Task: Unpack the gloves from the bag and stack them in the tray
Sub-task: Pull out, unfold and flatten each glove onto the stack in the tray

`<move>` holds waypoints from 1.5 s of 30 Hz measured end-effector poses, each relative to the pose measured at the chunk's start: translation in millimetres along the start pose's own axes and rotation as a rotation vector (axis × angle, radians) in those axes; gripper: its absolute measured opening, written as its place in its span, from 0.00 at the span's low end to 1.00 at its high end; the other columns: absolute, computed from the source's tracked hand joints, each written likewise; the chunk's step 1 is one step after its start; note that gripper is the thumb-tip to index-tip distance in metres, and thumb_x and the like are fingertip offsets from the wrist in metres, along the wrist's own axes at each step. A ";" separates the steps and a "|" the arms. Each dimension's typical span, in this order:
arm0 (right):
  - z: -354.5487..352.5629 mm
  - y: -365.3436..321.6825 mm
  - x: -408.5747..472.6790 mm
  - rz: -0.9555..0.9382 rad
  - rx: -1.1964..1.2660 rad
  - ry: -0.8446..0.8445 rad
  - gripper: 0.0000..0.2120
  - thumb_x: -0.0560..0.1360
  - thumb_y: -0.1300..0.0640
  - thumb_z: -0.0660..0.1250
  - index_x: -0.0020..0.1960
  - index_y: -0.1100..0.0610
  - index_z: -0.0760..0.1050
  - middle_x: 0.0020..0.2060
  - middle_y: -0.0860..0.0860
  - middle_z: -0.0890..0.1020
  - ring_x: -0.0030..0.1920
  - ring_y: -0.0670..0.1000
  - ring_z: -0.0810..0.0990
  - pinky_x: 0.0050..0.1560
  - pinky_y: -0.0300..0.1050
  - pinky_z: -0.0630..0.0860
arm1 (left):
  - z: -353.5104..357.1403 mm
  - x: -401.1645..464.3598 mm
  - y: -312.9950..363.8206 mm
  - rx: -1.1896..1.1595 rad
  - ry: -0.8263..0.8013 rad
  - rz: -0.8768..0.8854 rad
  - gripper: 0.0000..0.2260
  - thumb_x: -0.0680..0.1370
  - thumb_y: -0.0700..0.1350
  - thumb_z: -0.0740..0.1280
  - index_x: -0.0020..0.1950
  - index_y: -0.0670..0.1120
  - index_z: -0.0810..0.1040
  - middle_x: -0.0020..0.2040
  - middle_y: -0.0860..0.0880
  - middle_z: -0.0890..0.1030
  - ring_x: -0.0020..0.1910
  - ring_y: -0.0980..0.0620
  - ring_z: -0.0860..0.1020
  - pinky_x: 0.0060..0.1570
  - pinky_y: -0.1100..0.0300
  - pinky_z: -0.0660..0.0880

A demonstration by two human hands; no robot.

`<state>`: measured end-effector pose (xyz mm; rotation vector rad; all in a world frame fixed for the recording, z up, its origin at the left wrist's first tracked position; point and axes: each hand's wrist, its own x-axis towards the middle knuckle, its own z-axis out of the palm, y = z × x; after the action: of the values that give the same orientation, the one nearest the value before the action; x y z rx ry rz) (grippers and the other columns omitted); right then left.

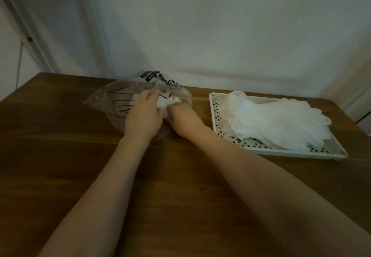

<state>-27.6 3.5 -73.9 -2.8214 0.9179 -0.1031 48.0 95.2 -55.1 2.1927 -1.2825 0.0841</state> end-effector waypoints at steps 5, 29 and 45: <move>-7.5 -2.2 -11.5 0.074 -0.050 0.160 0.07 0.78 0.63 0.60 0.54 0.59 0.74 0.53 0.54 0.76 0.55 0.54 0.77 0.50 0.47 0.76 | 11.9 1.5 5.3 -0.036 -0.029 -0.044 0.25 0.79 0.44 0.60 0.74 0.43 0.58 0.74 0.47 0.58 0.60 0.45 0.73 0.44 0.58 0.67; -50.2 27.1 -50.3 0.349 1.445 0.131 0.06 0.77 0.60 0.63 0.41 0.55 0.75 0.40 0.50 0.78 0.45 0.51 0.76 0.49 0.48 0.73 | 9.4 7.2 12.2 -0.371 -0.017 -0.121 0.20 0.76 0.38 0.59 0.69 0.43 0.69 0.72 0.48 0.62 0.68 0.50 0.64 0.63 0.62 0.59; -31.9 24.4 -65.2 0.089 1.258 0.090 0.21 0.76 0.65 0.63 0.68 0.56 0.66 0.66 0.50 0.71 0.62 0.45 0.73 0.59 0.40 0.74 | 2.4 15.0 11.6 -0.377 0.113 -0.034 0.03 0.78 0.42 0.62 0.47 0.46 0.75 0.45 0.51 0.74 0.41 0.56 0.70 0.35 0.68 0.63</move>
<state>-98.2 18.0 -47.8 -1.6106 0.6254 -0.5648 46.0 78.1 -46.7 1.8591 -1.0980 -0.0440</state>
